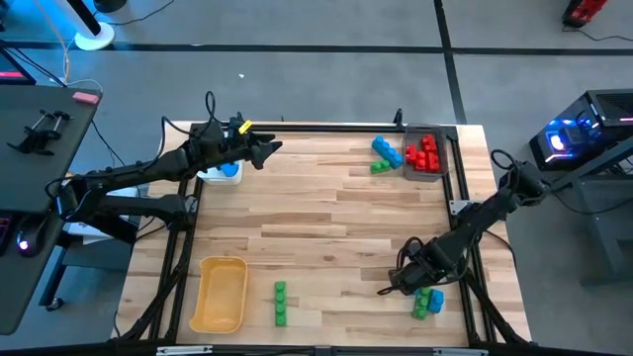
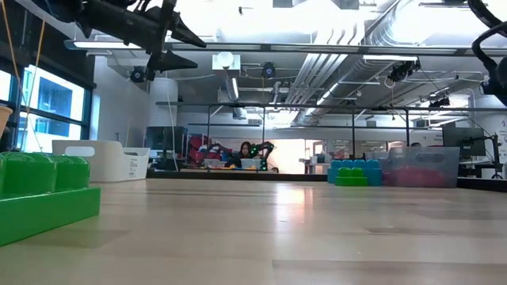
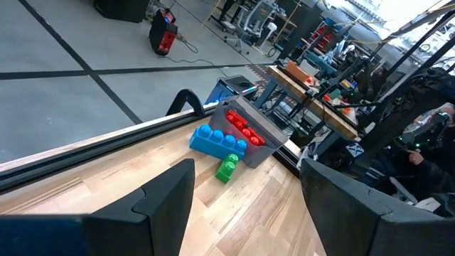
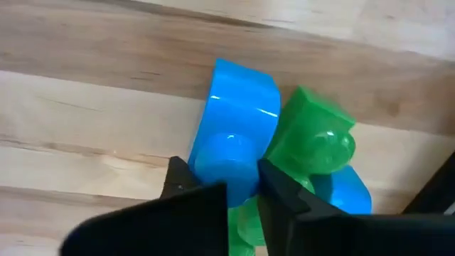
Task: Sort blocks
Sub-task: Put the blue game piece into the white bin
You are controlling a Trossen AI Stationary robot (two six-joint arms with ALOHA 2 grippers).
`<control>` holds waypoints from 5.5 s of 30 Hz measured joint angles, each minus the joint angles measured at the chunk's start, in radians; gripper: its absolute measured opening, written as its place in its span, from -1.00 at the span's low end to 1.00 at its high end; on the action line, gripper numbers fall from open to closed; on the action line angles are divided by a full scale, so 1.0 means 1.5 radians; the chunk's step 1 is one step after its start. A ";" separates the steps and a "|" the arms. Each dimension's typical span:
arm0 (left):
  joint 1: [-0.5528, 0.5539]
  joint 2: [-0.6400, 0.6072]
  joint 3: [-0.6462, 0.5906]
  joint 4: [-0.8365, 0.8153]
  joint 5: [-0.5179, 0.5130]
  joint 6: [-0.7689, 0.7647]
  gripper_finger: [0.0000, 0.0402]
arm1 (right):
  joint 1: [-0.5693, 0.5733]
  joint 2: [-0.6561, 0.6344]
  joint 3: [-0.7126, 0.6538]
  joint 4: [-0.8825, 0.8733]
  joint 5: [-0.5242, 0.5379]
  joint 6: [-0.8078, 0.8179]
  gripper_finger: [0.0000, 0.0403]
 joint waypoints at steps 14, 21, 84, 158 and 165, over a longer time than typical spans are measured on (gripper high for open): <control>-0.028 0.007 0.055 0.031 0.047 0.137 0.21 | -0.118 -0.015 0.189 -0.080 0.296 -0.373 -0.97; -0.075 0.082 0.124 0.019 0.210 0.165 0.21 | -0.293 -0.018 0.319 0.047 0.366 -0.843 -0.99; 0.080 -0.033 0.169 -0.502 -0.252 0.213 -0.76 | -0.441 -0.095 0.459 0.023 0.446 -1.187 -0.12; -0.029 0.204 0.169 -0.105 0.120 0.034 0.21 | 0.197 -0.151 -0.064 0.029 0.023 0.136 -0.12; -0.029 0.204 0.169 -0.105 0.120 0.024 0.21 | 0.197 -0.151 -0.127 0.103 -0.020 0.144 -0.12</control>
